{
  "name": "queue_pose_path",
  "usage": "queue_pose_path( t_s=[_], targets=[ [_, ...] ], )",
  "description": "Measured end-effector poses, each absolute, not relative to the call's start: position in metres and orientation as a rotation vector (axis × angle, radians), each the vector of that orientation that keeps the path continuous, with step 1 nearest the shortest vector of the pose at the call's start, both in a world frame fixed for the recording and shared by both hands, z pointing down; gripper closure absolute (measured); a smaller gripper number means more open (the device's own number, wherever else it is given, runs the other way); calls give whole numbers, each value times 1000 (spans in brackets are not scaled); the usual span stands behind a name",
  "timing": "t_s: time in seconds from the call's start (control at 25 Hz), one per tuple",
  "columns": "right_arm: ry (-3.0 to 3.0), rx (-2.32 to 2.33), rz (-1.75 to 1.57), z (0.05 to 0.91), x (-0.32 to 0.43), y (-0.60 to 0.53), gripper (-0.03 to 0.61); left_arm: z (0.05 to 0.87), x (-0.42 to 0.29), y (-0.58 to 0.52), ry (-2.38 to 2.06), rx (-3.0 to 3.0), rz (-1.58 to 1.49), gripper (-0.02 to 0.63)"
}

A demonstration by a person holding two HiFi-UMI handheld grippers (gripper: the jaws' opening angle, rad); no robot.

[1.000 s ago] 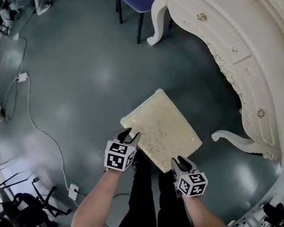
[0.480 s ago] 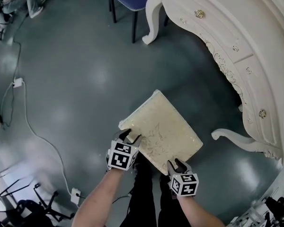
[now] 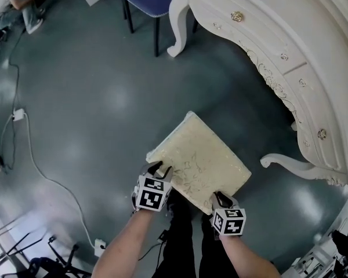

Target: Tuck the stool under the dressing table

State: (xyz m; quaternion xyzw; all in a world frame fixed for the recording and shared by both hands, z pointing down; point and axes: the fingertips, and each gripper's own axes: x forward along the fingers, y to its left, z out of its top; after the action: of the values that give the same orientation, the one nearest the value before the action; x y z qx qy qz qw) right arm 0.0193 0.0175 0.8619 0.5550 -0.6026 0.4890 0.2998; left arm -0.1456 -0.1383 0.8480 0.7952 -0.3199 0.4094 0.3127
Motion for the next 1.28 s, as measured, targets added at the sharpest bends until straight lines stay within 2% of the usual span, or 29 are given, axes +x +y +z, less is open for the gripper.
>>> queue_pose_path(
  t_s=[0.44, 1.0, 1.28],
  targets=[
    [-1640, 1752, 1223, 853, 57, -76, 514, 845, -130, -199, -757, 2138, 1083, 446],
    [-1703, 1795, 1237, 841, 114, -142, 523, 841, -73, -272, -766, 2170, 1096, 448],
    [-1633, 1783, 1490, 840, 106, -97, 503, 839, -46, -300, -767, 2199, 1149, 451]
  ],
)
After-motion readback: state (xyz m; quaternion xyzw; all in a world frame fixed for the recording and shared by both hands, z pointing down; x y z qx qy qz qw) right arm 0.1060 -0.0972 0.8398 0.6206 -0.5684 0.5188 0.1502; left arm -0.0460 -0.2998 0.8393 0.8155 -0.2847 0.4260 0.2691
